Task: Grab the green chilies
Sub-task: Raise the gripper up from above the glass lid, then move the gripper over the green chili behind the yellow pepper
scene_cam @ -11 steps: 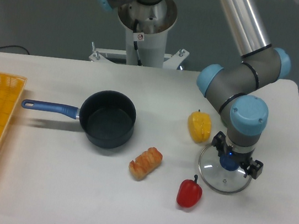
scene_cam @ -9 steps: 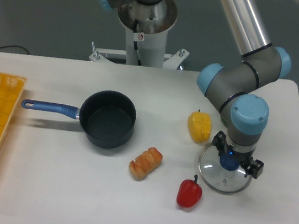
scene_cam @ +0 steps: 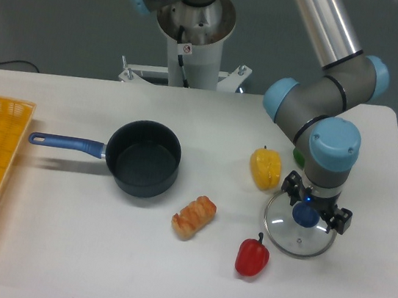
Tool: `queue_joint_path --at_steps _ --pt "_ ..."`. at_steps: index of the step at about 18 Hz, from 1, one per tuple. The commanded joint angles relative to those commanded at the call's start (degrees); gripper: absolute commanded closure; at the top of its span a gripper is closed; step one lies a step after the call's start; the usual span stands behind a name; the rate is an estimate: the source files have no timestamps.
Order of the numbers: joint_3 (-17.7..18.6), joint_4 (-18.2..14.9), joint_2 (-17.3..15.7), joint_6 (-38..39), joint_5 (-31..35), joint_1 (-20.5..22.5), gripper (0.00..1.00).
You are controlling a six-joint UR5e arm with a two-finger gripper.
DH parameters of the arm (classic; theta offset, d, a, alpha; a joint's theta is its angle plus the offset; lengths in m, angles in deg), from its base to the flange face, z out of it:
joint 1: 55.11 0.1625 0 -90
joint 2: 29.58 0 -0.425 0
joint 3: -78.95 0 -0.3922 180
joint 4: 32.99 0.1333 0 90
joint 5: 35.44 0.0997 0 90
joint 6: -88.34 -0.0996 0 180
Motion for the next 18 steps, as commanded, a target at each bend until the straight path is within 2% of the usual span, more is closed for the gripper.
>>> queue_joint_path --at_steps 8,13,18 --pt "2.89 0.09 -1.67 11.93 -0.79 1.23 0.0" --pt "3.25 4.56 -1.94 32.49 -3.51 1.41 0.0" --pt "3.34 5.01 -2.11 44.81 -2.9 0.97 0.0"
